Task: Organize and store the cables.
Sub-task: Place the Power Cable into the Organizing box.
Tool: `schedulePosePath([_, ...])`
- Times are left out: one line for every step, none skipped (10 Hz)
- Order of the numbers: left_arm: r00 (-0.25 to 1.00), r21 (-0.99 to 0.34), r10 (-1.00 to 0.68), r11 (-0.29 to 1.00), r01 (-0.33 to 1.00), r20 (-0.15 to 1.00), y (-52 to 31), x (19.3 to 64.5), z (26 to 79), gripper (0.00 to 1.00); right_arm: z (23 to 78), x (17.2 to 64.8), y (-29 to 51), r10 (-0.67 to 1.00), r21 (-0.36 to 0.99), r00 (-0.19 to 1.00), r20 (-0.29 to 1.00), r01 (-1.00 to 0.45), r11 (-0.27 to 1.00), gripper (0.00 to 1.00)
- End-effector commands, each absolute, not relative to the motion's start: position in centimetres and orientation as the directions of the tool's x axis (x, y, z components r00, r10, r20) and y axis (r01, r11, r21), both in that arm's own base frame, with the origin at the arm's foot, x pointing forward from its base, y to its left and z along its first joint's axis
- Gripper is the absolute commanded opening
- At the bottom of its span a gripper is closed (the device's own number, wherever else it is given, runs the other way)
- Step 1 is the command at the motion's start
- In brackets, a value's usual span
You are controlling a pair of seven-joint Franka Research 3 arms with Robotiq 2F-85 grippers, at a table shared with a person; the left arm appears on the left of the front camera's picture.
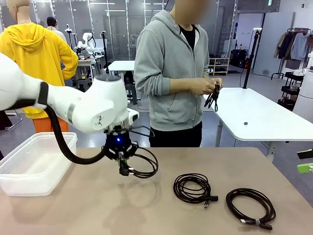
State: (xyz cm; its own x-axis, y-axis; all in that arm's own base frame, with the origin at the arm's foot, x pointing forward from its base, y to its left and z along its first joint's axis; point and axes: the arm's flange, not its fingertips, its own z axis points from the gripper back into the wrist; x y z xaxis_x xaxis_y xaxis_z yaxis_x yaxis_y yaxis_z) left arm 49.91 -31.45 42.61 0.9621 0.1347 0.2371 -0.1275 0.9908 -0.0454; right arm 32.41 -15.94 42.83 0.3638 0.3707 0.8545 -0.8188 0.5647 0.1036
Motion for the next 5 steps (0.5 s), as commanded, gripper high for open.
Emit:
schedulePosePath([0.972,-0.026,0.08,0.997,-0.076,0.221,-31.09,49.81,42.95,0.11,42.95,32.41,-15.99,0.362,0.09,0.342,0.867,-0.822,0.562,1.0])
schedulePosePath([0.972,-0.028,0.047,0.999,-0.042,0.228,-31.14,49.71,43.0,0.11,42.95,32.41,-15.99,0.362,0.09,0.342,0.867,-0.822,0.562,1.0])
schedulePosePath([0.964,-0.038,0.109,0.994,-0.102,0.244,-31.25,49.69,43.53,0.11,42.95,32.41,-15.99,0.362,0.09,0.342,0.867,-0.822,0.562,1.0])
schedulePosePath([0.964,-0.038,0.109,0.994,-0.102,0.244,-31.25,49.69,43.53,0.11,42.95,32.41,-15.99,0.362,0.09,0.342,0.867,-0.822,0.562,1.0])
schedulePosePath([0.964,-0.038,0.109,0.994,-0.102,0.244,-31.25,49.69,43.53,0.11,42.95,32.41,-15.99,0.362,0.09,0.342,0.867,-0.822,0.562,1.0])
